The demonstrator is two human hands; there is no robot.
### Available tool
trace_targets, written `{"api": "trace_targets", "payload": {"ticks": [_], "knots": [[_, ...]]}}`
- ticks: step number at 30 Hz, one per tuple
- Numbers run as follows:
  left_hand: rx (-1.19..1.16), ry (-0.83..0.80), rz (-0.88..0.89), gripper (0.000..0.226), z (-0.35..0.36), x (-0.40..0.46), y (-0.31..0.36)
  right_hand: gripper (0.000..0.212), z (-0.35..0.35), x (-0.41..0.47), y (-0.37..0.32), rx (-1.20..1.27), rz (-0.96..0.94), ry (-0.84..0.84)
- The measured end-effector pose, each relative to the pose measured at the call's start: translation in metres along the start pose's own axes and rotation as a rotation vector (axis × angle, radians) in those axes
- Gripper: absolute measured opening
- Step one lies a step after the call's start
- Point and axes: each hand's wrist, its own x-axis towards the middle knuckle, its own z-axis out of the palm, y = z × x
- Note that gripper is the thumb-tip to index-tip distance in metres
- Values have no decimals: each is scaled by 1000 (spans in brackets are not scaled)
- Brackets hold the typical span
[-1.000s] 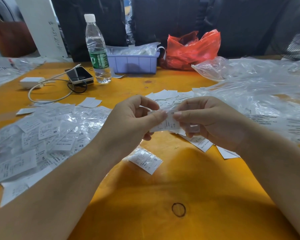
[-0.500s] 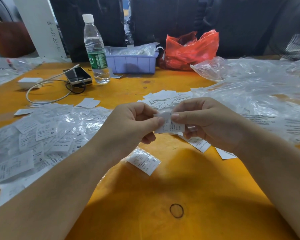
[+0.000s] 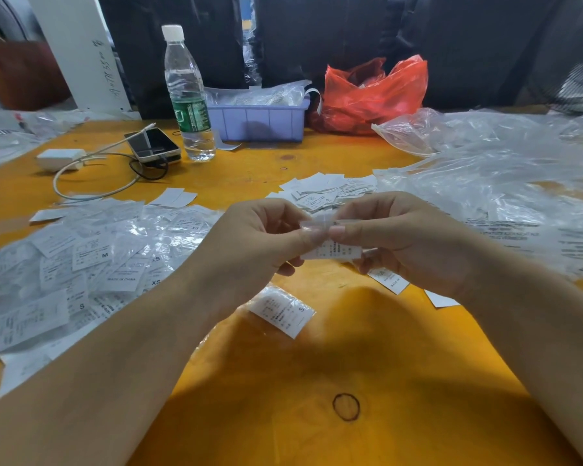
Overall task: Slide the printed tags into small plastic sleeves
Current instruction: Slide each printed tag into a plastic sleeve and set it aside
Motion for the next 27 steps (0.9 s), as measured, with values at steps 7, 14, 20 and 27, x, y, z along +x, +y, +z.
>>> {"api": "trace_targets", "payload": {"ticks": [7,14,20,27], "knots": [[-31,67,25,26,-8,-1,8,13,-17,-2,-9,20,-45,183],[40,156,88,29,-29,1,14,4,-39,-1,-2,-536,-162,554],[367,272,185,13,-39,3,11,3,-35,0,-1,-636,-195,574],[852,101,75,30,-35,0,0,6,-50,-5,-7,-755,-231,750]]}}
